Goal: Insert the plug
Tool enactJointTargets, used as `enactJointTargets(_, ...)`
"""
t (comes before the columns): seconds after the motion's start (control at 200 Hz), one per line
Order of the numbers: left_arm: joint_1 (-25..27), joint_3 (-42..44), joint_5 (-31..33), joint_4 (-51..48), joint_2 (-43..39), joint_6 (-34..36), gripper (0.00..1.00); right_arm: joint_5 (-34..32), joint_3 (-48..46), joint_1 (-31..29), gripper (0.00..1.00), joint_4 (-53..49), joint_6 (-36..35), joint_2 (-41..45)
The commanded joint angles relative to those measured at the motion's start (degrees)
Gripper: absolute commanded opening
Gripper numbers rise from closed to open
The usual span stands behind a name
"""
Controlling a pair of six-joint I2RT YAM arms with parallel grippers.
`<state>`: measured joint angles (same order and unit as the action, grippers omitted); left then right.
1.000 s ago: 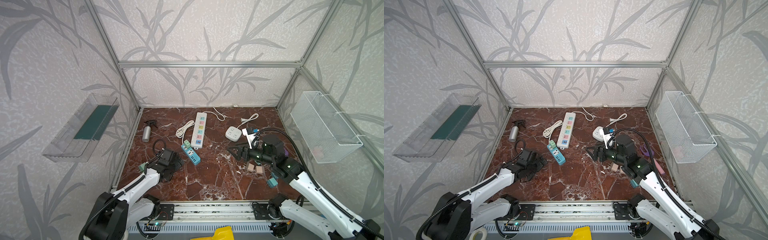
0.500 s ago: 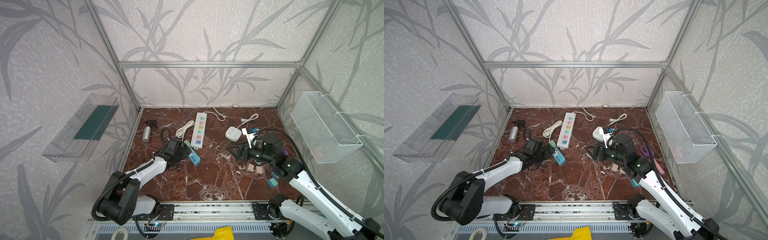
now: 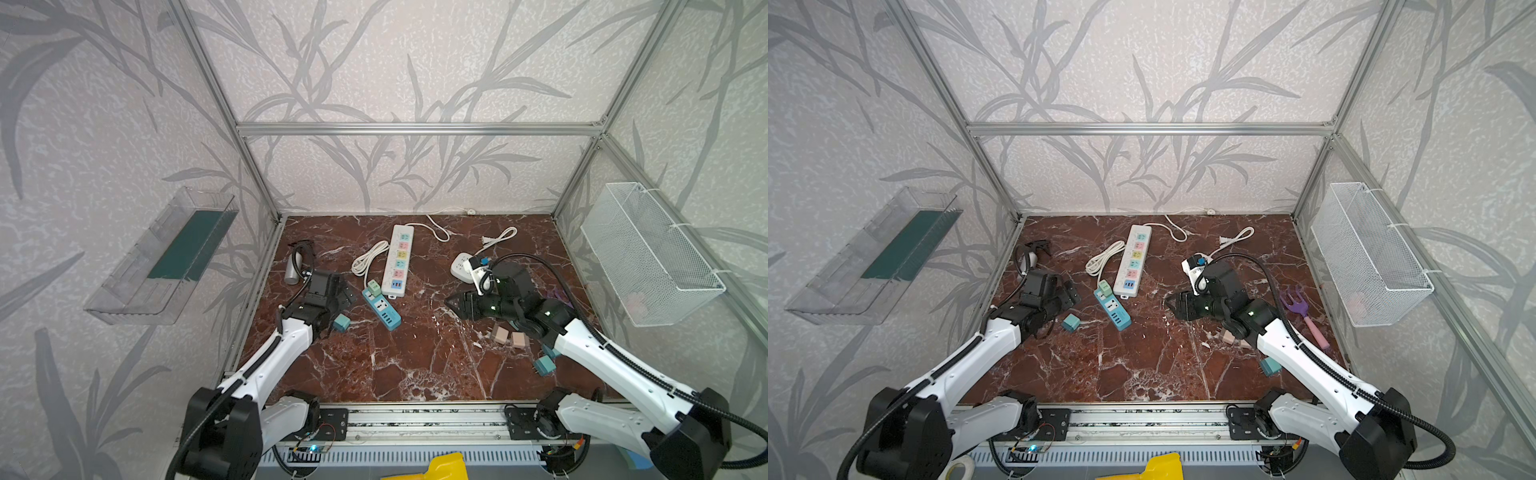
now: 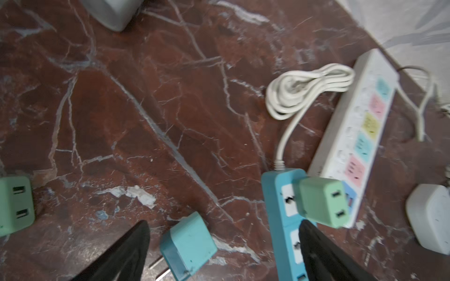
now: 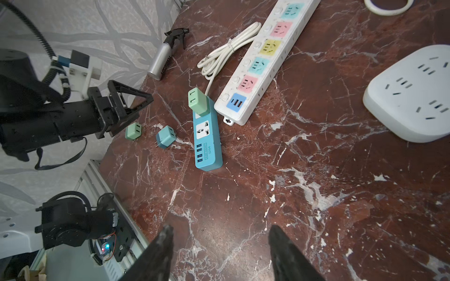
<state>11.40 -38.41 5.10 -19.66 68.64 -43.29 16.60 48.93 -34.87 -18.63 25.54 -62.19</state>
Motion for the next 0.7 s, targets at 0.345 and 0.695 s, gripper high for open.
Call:
enactJointTargets(0.345, 3.06, 2.61, -9.01, 2.33, 10.66, 2.86, 0.99, 0.9, 0.25, -0.3, 0.73, 2.55, -2.17, -1.26)
enactJointTargets(0.695, 7.67, 3.24, -0.52, -3.66, 5.85, 1.84, 0.97, 0.32, 0.65, -0.21, 0.72, 2.22, -1.72, -0.25)
